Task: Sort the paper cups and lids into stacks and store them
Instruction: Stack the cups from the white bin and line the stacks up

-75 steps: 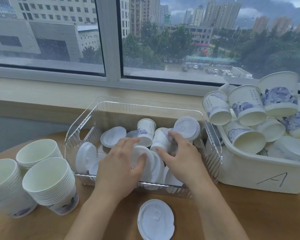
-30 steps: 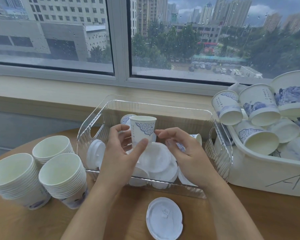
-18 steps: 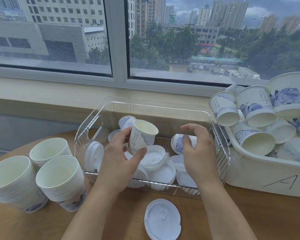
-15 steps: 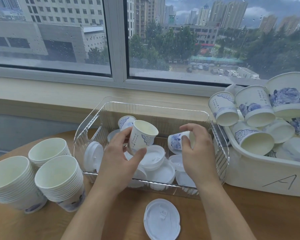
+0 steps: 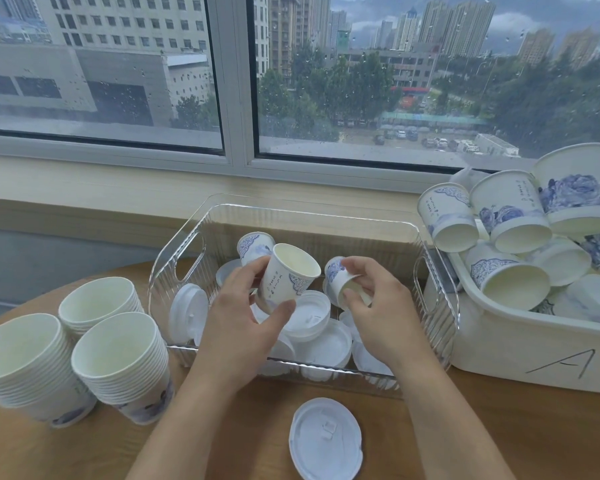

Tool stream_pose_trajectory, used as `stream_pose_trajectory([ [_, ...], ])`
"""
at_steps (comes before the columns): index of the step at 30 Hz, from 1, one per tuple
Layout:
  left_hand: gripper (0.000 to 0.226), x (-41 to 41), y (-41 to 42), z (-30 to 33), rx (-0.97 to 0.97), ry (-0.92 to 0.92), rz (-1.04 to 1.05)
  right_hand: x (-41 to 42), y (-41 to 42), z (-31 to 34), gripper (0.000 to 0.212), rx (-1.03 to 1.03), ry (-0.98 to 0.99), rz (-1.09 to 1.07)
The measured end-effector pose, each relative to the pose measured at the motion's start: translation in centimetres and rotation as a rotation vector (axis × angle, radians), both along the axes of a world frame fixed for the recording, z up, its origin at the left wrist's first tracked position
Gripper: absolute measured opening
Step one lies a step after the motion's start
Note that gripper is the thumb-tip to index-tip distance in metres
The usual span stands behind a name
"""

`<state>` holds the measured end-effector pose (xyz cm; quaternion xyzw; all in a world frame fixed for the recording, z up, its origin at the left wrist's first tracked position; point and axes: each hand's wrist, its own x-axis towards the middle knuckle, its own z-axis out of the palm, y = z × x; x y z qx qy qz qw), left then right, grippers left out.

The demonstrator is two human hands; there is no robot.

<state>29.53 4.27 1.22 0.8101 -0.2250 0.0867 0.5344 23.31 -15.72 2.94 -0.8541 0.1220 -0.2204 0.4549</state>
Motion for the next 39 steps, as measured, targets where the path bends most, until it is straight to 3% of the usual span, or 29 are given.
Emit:
stream_pose_trajectory([
  [7, 0.071, 0.1, -0.1, -0.2, -0.001, 0.001, 0.043, -0.4, 0.2, 0.5, 0.027, 0.047, -0.323, -0.039],
  [13, 0.070, 0.1, -0.2, -0.3, 0.054, -0.049, 0.076, -0.4, 0.2, 0.5, 0.027, 0.086, -0.458, 0.011],
  [22, 0.069, -0.1, -0.2, -0.2, 0.094, -0.079, 0.063, -0.8, 0.7, 0.8, 0.035, 0.049, -0.371, 0.205],
  [26, 0.067, -0.2, -0.3, -0.2, 0.082, -0.084, 0.067, -1.1, 1.2, 1.2, 0.031, 0.145, -0.362, 0.273],
  [33, 0.067, -0.4, -0.4, -0.2, 0.065, -0.082, 0.081, -0.9, 0.8, 1.0, 0.050, 0.105, -0.334, 0.175],
  [39, 0.068, -0.4, -0.3, -0.2, 0.051, -0.082, 0.071, -0.7, 1.0, 1.3, 0.040, -0.020, -0.245, 0.212],
])
